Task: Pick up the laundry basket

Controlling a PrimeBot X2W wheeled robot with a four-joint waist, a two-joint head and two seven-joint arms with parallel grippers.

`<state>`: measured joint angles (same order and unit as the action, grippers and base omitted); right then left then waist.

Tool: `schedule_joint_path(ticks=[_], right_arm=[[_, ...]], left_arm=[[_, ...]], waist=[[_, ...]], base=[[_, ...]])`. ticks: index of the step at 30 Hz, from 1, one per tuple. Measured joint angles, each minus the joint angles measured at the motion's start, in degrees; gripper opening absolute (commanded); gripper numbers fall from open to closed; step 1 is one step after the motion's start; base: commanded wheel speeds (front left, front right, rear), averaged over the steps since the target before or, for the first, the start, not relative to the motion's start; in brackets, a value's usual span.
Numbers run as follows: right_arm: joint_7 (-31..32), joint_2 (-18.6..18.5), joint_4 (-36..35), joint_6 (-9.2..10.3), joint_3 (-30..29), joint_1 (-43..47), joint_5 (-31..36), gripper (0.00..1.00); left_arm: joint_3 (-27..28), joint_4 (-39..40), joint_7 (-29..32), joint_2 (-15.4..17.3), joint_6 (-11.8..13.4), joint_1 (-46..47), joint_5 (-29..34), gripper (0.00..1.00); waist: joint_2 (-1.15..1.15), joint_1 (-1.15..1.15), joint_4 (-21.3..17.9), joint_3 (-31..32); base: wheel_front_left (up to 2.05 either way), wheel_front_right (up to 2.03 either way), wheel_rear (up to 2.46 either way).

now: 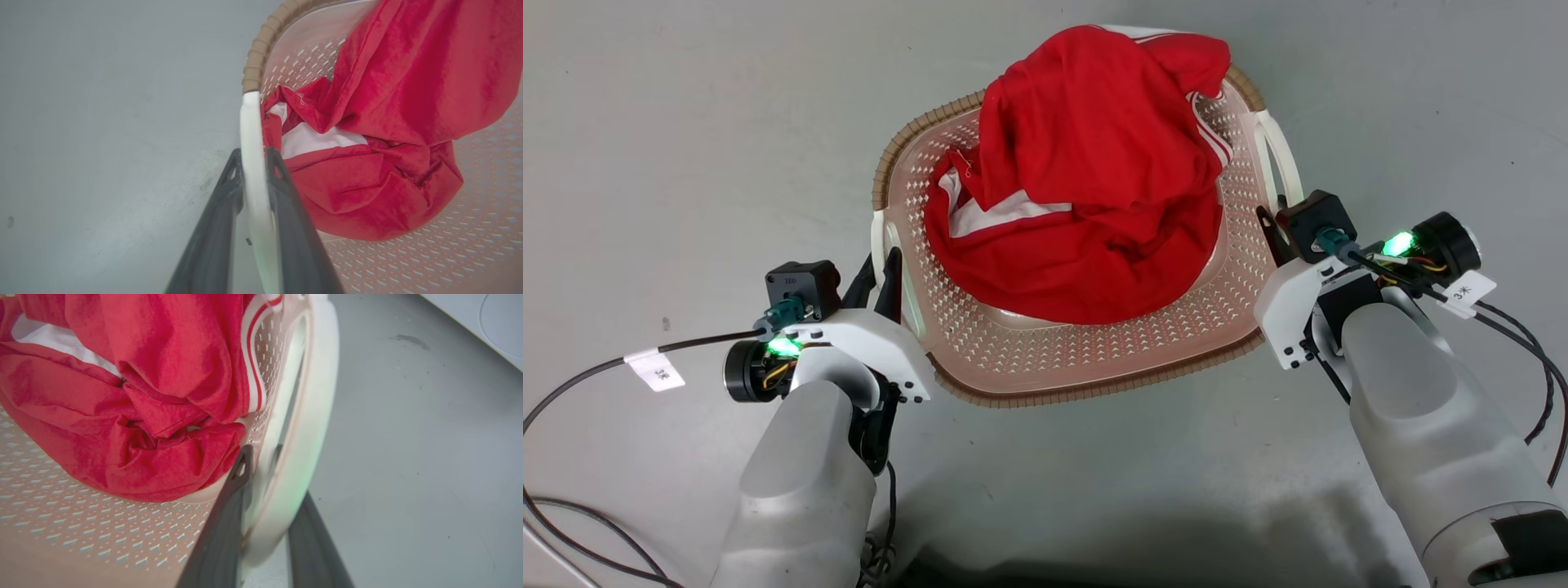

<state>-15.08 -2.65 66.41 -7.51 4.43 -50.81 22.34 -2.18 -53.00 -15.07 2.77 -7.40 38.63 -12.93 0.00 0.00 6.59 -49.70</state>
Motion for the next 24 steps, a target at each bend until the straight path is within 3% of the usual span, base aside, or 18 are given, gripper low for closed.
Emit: schedule_joint_path(ticks=[15, 24], right_arm=[[0.00, -0.02, 2.32, 0.01, 3.05, 0.90, -2.71, 0.00], [2.36, -0.01, 4.74, 0.01, 9.04, 2.83, -9.55, 0.00]], left_arm=[[0.11, -2.13, 0.00, 0.03, 0.00, -1.14, -0.43, 0.00], [-1.74, -6.30, 0.01, 0.83, -0.01, -2.20, -1.53, 0.00]], waist=[[0.00, 0.00, -0.84, 6.19], [0.00, -0.01, -2.05, 13.18]], base=[[0.00, 0.00, 0.00], [0.00, 0.00, 0.00]])
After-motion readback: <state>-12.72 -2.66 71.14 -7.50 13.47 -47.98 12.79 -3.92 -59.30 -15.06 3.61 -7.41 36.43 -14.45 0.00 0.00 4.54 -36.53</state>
